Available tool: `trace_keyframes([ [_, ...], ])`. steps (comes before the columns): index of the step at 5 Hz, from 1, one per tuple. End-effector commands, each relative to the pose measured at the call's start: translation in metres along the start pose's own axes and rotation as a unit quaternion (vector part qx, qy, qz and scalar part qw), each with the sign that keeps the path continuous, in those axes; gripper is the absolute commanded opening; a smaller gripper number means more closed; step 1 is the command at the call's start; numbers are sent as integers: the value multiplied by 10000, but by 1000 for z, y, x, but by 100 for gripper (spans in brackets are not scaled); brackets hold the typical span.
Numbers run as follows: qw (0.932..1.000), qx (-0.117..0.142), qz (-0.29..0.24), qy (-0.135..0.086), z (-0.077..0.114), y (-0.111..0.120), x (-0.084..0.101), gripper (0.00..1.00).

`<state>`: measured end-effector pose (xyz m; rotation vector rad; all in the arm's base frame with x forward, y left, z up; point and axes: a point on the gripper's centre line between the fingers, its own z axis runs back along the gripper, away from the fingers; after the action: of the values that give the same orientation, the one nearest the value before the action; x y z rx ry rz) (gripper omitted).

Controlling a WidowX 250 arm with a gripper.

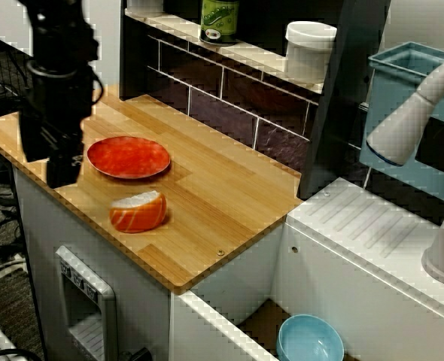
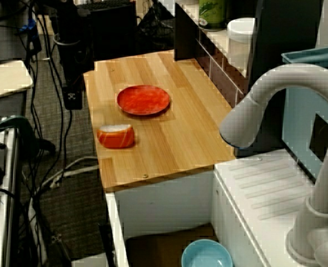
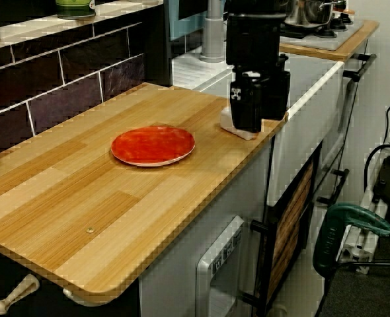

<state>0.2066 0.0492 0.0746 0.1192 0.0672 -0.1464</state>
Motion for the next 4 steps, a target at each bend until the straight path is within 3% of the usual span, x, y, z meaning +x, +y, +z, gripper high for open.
trace_keyframes([
  [1,9989,-102,-454,-56,17,-20,-2,100],
  [3,9967,-226,-734,-258,16,-49,-7,100],
  [4,9966,-192,-782,-180,4,-56,7,100],
])
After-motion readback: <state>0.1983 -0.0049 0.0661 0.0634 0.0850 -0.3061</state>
